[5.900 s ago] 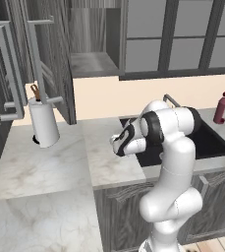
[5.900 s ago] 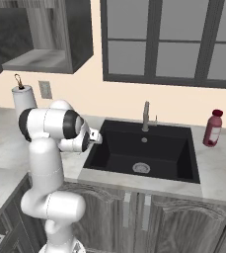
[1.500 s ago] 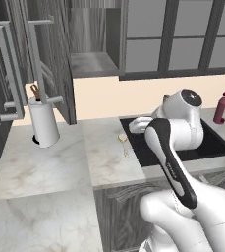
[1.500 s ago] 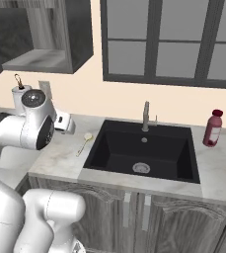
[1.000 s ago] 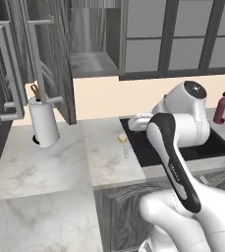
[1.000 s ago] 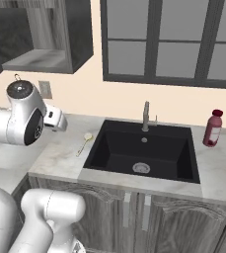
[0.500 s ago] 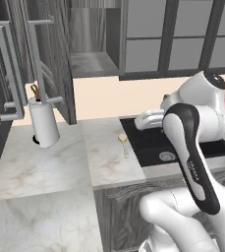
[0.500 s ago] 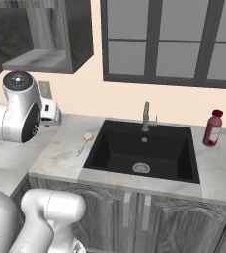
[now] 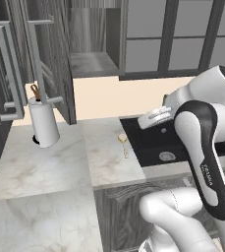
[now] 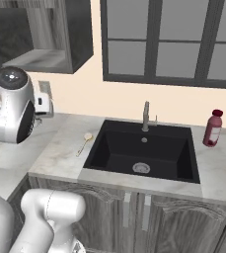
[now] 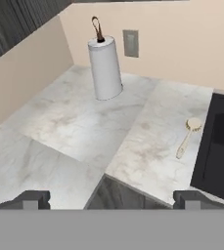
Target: Open the cabinet. Pick the dish brush and place it next to the sink. Then close the cabinet.
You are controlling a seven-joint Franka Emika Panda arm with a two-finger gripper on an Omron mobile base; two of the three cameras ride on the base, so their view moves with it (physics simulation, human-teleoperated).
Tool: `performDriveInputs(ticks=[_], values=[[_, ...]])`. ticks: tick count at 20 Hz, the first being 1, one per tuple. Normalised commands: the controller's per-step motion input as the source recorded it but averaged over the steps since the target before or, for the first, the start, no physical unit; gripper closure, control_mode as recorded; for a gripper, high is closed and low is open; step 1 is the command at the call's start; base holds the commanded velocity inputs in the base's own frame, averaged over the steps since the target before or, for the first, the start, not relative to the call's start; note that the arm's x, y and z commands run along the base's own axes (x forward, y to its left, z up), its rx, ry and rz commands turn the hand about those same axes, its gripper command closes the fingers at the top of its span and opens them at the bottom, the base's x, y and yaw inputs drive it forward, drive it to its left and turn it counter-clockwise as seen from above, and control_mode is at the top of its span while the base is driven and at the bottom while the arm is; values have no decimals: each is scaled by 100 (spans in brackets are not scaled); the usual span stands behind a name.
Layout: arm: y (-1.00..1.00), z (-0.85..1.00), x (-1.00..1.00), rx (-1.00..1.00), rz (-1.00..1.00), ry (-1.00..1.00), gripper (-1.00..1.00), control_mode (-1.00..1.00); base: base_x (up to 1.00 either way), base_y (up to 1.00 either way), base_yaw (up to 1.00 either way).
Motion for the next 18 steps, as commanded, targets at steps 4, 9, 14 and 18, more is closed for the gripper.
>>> performDriveInputs(ticks=[4,9,14,18], values=[[12,22,-16,0,9,-3,-100,-100,0,0,0],[6,23,-11,0,6,0,-100,-100,0,0,0],[8,25,-12,0,3,0,-100,-100,0,0,0],[15,20,-18,0,3,0,-100,-100,0,0,0]])
